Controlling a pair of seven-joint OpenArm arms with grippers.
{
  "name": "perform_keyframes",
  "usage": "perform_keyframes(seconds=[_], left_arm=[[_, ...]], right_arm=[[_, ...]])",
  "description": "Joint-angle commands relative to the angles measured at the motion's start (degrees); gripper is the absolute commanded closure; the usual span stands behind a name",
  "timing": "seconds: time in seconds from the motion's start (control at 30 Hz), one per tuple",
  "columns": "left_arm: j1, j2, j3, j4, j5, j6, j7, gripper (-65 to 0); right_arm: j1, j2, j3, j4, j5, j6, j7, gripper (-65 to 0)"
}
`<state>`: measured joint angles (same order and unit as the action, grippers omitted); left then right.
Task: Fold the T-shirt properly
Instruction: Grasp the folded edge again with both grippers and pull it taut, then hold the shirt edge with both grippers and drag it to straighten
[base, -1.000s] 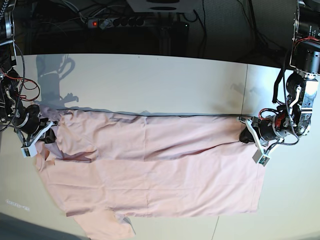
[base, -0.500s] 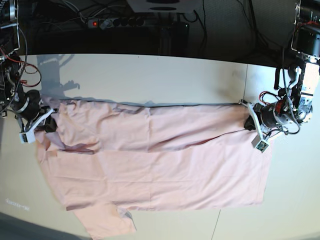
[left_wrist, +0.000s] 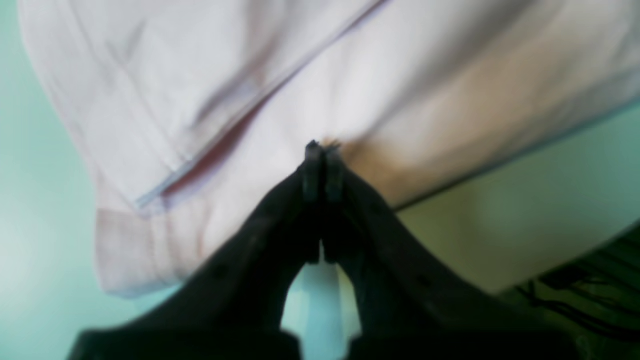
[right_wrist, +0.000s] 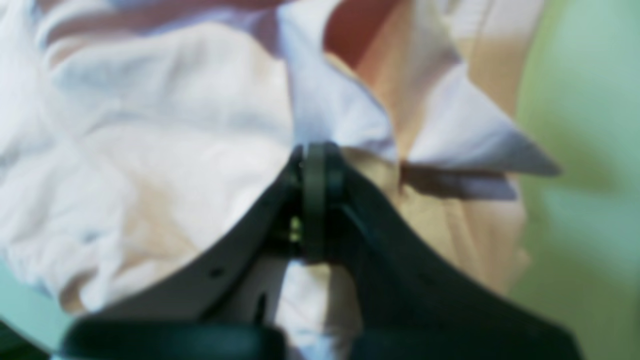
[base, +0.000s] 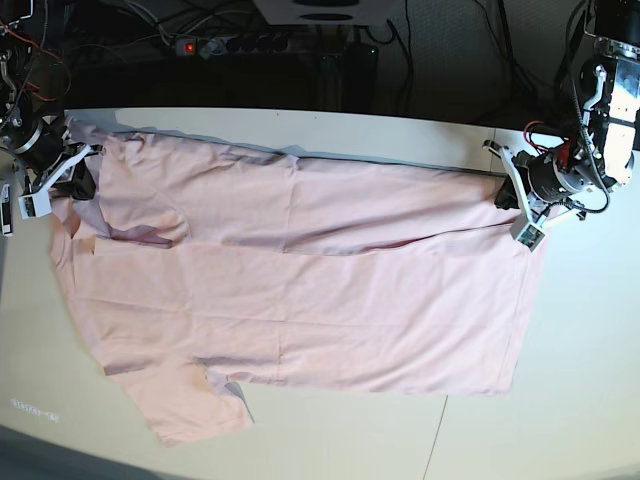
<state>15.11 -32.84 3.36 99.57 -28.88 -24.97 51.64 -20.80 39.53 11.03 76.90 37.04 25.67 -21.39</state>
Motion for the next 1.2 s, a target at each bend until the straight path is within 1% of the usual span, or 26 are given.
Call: perform_keyframes(seconds=[0.0,0.27,0.47,0.63,0.7,0.83,0.93,1.03,1.17], left_arm=[[0.5,-0.8,-1.0,1.8,-0.1,0.3,-0.4,0.0],[6.3,-0.8,-7.1,5.5,-0.2,0.3,-0.6,0.0],[8.4,-0.8,-8.0,6.6,-0.2,0.3,-1.6,0.0],[7.7,-0.8,-8.5,12.5,0.0,0.3,-4.7,0.0],[7.1,-0.8,-8.5,12.9,0.8,0.3,-6.5,0.0],[5.0,-0.4,-8.5,10.3,1.1,0.3,-9.3,0.0],[1.6,0.9,-8.5,6.5,1.0,0.3,-9.5,0.0],[-2.3,1.6,-7.1,1.6,1.0,0.3,-10.2,0.0],[-6.0,1.6,-4.0,-3.9,1.7,0.2,-10.3,0.0]], right_arm=[[-1.5,1.1,0.7,0.8,-1.3,3.8,-2.9,0.0],[-5.7,1.3,2.0,4.0,-2.6,3.8,-2.9,0.0],[-5.6,1.7,2.1,4.0,-2.8,3.8,-2.9,0.0],[-5.4,1.7,2.1,4.0,-3.0,3.8,-2.8,0.0],[-5.4,1.7,2.1,4.0,-3.1,3.8,-2.9,0.0],[-5.3,1.7,2.1,4.0,-4.3,3.8,-2.8,0.0],[-4.7,1.7,2.1,4.0,-4.3,3.8,-2.7,0.0],[-4.3,1.7,2.1,4.0,-4.3,3.8,-2.7,0.0],[-4.3,1.7,2.1,4.0,-4.3,3.8,-2.6,0.0]])
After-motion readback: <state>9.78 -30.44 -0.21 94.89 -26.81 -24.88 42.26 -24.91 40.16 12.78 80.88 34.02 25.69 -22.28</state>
